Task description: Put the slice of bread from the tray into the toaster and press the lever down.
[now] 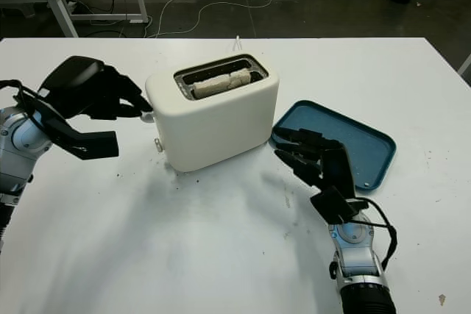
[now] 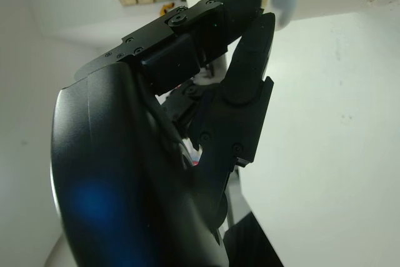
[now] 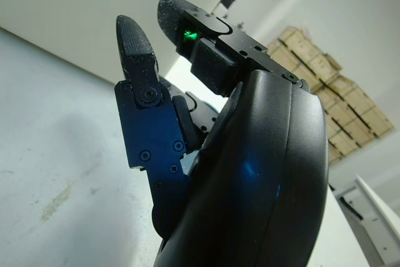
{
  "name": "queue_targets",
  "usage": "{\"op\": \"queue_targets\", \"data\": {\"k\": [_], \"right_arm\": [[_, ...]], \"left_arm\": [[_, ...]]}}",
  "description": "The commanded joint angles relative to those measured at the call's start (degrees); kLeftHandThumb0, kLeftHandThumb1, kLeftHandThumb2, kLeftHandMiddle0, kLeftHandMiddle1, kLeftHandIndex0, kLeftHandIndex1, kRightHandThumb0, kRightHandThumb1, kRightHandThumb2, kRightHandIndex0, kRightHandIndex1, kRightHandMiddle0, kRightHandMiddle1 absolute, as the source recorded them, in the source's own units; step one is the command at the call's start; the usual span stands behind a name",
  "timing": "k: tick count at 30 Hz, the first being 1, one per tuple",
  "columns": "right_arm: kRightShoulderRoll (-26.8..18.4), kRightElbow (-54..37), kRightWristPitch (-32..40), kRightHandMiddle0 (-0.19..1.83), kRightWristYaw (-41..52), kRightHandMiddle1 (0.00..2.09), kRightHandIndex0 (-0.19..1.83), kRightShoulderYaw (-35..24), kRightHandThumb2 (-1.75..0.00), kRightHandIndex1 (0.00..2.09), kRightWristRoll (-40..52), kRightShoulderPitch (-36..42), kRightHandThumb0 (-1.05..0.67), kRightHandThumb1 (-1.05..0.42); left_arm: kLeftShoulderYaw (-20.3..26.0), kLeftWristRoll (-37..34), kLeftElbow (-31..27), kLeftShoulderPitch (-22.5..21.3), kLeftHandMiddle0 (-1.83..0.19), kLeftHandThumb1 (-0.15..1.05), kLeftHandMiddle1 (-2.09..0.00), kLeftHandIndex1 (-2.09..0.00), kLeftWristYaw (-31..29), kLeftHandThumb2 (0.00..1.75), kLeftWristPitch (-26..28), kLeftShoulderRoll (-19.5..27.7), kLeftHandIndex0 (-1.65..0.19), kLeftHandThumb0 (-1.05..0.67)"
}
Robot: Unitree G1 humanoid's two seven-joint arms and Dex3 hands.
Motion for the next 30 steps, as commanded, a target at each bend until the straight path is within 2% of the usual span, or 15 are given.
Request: {"op": "queue_targets", "data": {"k": [1, 8, 12, 30], "right_arm": [[0.1, -0.4, -1.6, 1.02, 0.3, 0.00, 1.15, 0.0, -0.03, 0.01, 1.0, -0.3, -0.39, -0.92], [-0.1, -0.7, -1.5, 1.03, 0.9, 0.00, 1.13, -0.1, -0.03, 0.00, 0.9, -0.2, -0.40, -0.92], [-0.1, -0.3, -1.9, 1.03, 1.2, 0.00, 1.15, -0.1, -0.02, 0.01, 1.2, -0.3, -0.40, -0.92], [-0.2, -0.5, -1.8, 1.03, 1.9, 0.00, 1.15, -0.1, -0.01, 0.00, 1.4, 0.0, -0.39, -0.92]], "left_arm": [[-0.9, 0.9, 0.6, -1.0, -1.01, 0.89, -1.18, -0.02, 1.5, 0.00, -0.8, -0.3, -1.31, -0.32], [-1.6, 1.9, 1.3, -1.0, -1.01, 0.90, -1.18, 0.00, 2.2, 0.00, -0.3, -0.3, -1.28, -0.32], [-2.0, 2.2, 2.1, -1.1, -0.99, 0.89, -1.28, -0.01, 3.2, 0.00, -0.7, -0.3, -1.29, -0.31], [-2.5, 1.7, 3.9, -1.4, -1.00, 0.90, -1.17, -0.01, 3.2, 0.01, -1.0, -0.4, -1.26, -0.30]]}}
